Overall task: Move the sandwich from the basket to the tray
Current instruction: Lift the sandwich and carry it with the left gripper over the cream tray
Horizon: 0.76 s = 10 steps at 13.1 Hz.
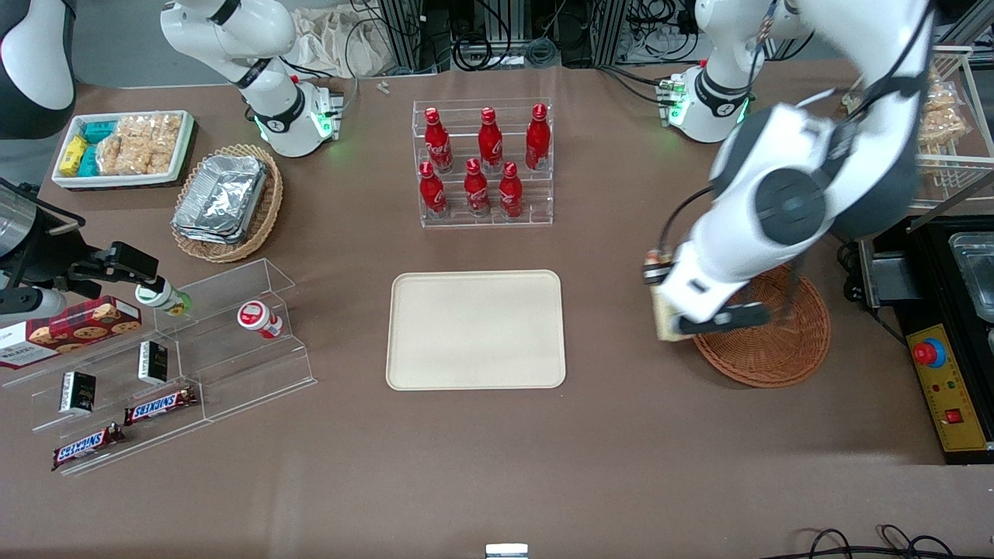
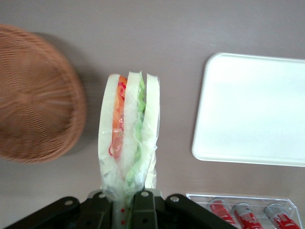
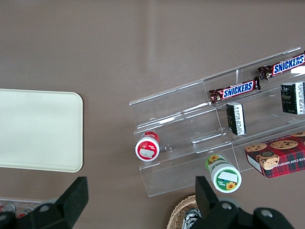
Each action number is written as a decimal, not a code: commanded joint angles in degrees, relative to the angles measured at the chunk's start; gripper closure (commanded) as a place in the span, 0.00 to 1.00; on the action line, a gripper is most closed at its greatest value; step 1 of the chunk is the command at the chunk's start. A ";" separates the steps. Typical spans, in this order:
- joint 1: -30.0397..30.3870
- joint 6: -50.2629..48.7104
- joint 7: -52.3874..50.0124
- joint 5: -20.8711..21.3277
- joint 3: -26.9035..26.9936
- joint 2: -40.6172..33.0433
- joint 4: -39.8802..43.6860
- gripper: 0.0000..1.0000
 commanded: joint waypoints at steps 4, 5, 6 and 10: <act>-8.94 10.85 -5.58 3.24 0.15 12.73 4.17 1.00; -9.92 12.34 -7.95 4.82 0.15 14.49 4.17 1.00; -11.32 14.01 -9.71 6.32 0.15 15.99 4.08 1.00; -12.74 21.31 -11.66 9.32 0.15 20.21 3.99 1.00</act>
